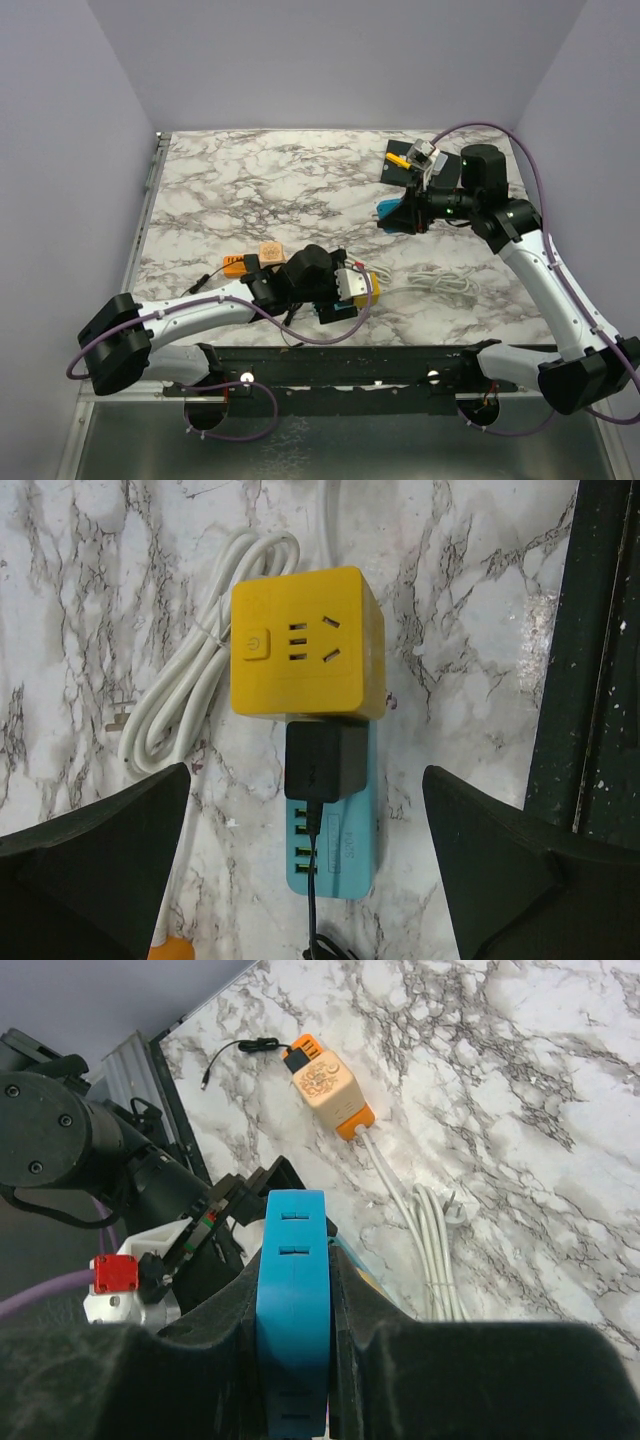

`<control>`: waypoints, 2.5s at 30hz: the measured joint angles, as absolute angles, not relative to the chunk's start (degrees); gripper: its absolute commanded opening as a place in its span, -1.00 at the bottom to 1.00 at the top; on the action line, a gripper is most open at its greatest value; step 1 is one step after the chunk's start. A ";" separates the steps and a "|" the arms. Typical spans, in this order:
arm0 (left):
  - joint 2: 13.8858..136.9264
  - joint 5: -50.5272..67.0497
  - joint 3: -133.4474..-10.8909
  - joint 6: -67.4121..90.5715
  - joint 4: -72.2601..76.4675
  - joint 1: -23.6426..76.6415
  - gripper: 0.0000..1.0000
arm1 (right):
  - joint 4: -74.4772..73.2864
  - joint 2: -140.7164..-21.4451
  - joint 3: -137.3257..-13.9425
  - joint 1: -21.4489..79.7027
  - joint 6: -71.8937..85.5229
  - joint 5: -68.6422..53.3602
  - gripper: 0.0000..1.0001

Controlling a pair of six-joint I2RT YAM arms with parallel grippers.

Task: Insert the plug
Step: Adjust the socket at the center of the board.

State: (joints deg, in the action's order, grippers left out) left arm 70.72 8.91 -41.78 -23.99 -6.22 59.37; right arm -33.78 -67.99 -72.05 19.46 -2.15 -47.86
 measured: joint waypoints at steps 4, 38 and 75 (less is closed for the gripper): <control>74.35 9.61 -44.25 -23.22 -6.04 59.37 0.98 | -33.76 -68.34 -71.68 18.81 -2.11 -47.24 -0.99; 89.01 24.51 -52.01 -31.66 -4.99 55.88 0.32 | -33.47 -65.23 -68.90 15.62 -1.37 -46.61 -0.99; 99.57 35.31 -69.14 -85.89 -49.41 46.57 0.98 | -33.52 -66.92 -65.41 15.62 5.23 -46.11 -0.99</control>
State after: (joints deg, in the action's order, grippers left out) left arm 99.57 35.31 -69.14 -85.89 -49.41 46.57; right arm -33.52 -66.92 -65.41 15.62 5.23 -46.11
